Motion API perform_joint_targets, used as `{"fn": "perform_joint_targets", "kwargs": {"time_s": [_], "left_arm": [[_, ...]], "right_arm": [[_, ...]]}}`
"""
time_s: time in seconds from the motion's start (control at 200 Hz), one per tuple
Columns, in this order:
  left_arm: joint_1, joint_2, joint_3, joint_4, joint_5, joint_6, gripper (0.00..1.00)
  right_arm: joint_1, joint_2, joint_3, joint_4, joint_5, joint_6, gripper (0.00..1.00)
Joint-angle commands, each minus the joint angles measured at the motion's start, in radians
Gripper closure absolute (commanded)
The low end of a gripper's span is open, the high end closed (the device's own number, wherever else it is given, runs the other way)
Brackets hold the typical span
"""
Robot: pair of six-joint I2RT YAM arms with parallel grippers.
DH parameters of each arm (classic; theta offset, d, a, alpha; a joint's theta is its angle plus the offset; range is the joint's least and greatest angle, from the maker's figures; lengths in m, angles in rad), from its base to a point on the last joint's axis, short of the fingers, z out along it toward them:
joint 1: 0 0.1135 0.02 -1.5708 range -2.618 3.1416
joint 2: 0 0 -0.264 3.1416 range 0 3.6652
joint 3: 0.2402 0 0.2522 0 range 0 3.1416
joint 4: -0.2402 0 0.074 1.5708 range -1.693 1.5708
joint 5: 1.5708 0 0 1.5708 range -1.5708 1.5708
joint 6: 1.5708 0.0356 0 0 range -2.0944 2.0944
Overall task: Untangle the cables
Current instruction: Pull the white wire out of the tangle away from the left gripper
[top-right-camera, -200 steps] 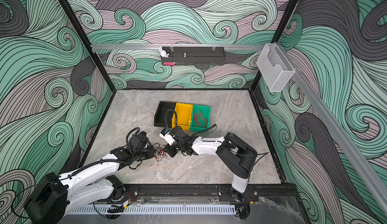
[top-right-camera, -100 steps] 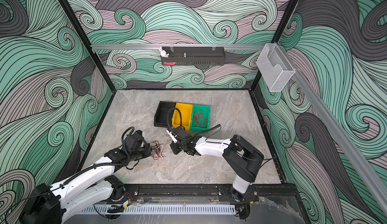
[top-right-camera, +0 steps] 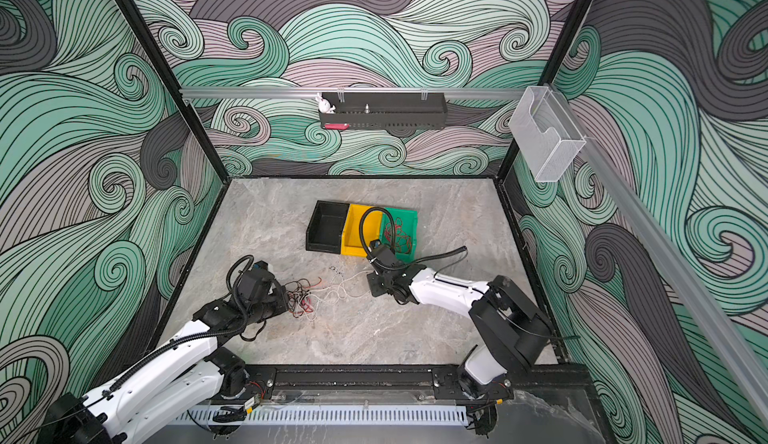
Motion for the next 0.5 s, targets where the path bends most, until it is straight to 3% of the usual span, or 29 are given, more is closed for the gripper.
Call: {"fn": "perform_joint_targets", "kwargs": {"time_s": [0.0, 0.26, 0.495], "left_arm": [[0.017, -0.015, 0.027, -0.067, -0.033, -0.014, 1.0], [0.034, -0.014, 0.033, -0.067, -0.053, -0.032, 1.0], [0.038, -0.01, 0.048, -0.077, -0.057, -0.028, 1.0]], "right_arm": [[-0.046, -0.058, -0.024, -0.062, 0.017, 0.051, 0.96], [-0.142, -0.202, -0.091, -0.115, 0.035, 0.14, 0.96], [-0.21, -0.347, -0.114, -0.149, -0.026, 0.134, 0.96]]}}
